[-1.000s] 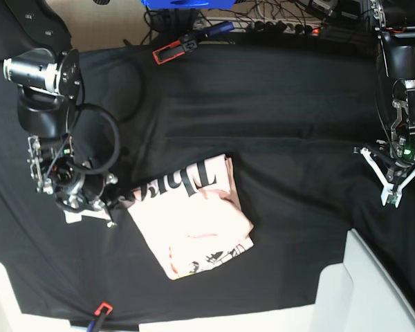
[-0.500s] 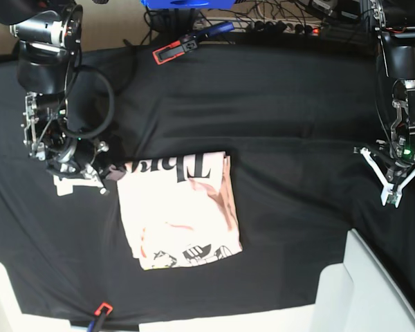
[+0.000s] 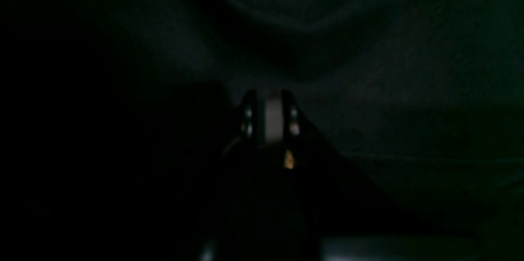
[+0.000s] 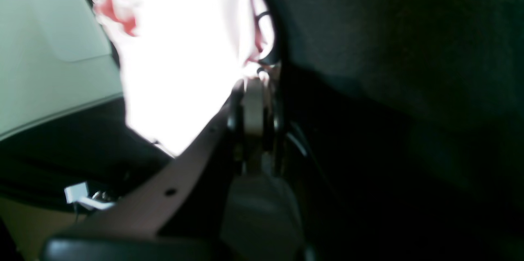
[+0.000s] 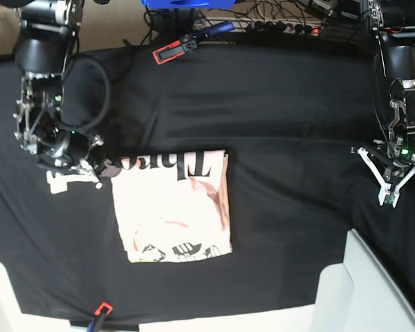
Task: Fold the T-shirt properly
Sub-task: 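Pull the printed edge with the right gripper to square the folded shirt, then move the left gripper to the shirt's side edge and grasp it, then tuck the side edge under with the left gripper to straighten it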
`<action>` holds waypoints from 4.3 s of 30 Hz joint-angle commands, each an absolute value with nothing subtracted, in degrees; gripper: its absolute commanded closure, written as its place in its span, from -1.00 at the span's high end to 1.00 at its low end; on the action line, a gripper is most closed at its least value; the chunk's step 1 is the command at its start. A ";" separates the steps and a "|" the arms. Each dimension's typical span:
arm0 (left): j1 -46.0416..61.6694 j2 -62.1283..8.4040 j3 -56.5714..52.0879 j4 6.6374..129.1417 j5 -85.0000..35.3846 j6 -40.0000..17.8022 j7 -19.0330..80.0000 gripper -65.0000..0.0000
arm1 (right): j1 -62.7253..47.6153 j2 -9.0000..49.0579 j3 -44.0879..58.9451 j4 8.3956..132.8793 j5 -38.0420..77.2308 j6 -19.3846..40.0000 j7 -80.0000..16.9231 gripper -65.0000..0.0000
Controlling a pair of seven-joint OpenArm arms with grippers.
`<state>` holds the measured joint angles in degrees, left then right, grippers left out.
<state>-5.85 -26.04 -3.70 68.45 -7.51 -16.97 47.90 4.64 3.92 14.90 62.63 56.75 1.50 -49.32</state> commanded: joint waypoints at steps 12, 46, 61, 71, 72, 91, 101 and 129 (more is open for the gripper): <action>-9.01 -26.42 -3.47 69.14 -6.99 -16.84 47.08 -0.90 | -4.97 4.97 14.90 72.66 68.26 -3.91 -49.71 -0.98; -30.64 -6.90 3.21 69.14 -23.34 -31.96 78.37 0.05 | -6.73 6.55 20.53 72.57 62.11 -3.91 -46.81 0.50; -36.18 -1.36 3.21 52.09 -23.34 -31.87 78.73 0.05 | -7.43 6.55 20.53 77.85 62.46 -3.91 -47.16 0.50; -34.95 0.13 2.77 52.00 -23.96 -31.87 73.98 0.07 | -7.52 6.20 20.53 77.85 62.46 -3.65 -47.16 0.50; -34.59 0.48 2.68 52.00 -23.96 -31.87 73.36 0.07 | -7.60 6.20 20.53 77.85 62.46 -3.56 -47.16 0.50; -34.77 4.44 3.21 42.15 -23.43 -31.43 59.30 0.05 | -9.36 6.55 20.53 81.89 64.84 -3.47 -47.16 0.50; -34.24 4.53 3.30 42.15 -23.34 -26.95 56.04 0.05 | -9.89 8.13 20.53 81.98 68.79 -3.47 -47.08 0.50; -33.45 8.66 3.21 42.07 -14.90 -24.22 51.47 0.04 | -9.89 7.87 20.53 81.98 68.88 -3.47 -47.16 0.50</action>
